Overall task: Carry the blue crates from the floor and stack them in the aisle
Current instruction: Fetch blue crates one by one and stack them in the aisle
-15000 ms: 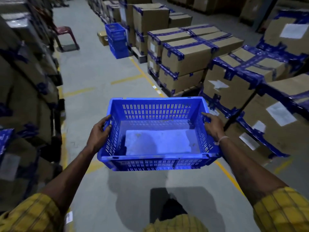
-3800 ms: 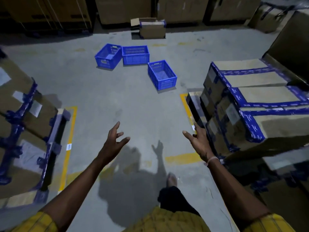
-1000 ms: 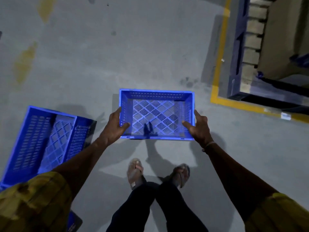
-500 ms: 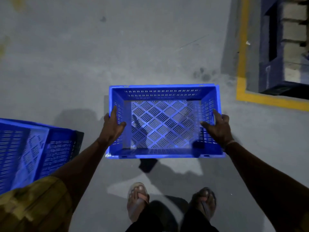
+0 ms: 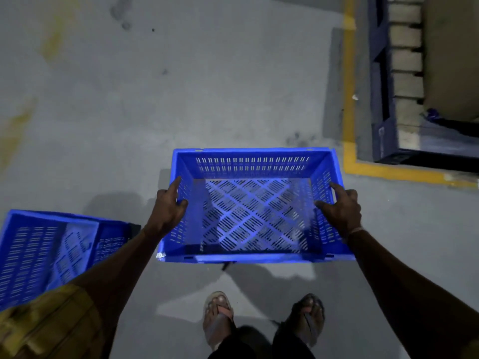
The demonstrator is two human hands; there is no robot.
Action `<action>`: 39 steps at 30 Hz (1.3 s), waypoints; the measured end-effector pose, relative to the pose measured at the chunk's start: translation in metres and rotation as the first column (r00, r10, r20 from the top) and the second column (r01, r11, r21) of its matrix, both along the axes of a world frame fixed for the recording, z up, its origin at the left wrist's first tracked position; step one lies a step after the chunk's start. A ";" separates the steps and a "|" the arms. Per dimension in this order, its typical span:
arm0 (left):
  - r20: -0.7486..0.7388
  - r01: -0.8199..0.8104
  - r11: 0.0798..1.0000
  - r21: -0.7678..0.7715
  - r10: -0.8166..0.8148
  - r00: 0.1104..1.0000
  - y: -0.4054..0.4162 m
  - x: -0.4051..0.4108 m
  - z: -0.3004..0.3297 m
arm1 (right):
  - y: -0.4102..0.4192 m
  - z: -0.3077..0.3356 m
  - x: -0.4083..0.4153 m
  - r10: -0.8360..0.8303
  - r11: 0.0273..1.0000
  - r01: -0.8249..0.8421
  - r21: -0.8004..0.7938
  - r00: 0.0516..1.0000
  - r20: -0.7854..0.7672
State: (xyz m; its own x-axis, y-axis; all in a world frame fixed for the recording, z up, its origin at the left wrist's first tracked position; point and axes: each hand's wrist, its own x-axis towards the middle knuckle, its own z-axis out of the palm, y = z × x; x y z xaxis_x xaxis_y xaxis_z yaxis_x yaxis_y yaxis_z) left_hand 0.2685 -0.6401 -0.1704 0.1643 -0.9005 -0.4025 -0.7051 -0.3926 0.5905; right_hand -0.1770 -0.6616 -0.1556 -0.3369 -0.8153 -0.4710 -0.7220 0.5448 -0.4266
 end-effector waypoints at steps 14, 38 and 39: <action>0.058 0.430 0.878 -0.211 -0.427 0.902 -0.070 -0.076 0.280 | 0.085 0.309 -0.102 -0.235 0.946 0.233 -0.227 0.972 0.018; -0.146 0.812 0.441 -0.381 -0.896 0.419 0.054 -0.514 0.564 | 0.498 0.572 -0.342 -0.760 0.544 0.680 -0.491 0.648 0.056; -0.157 0.825 0.417 -0.381 -0.909 0.387 0.063 -0.537 0.568 | 0.518 0.574 -0.350 -0.784 0.517 0.702 -0.490 0.618 0.058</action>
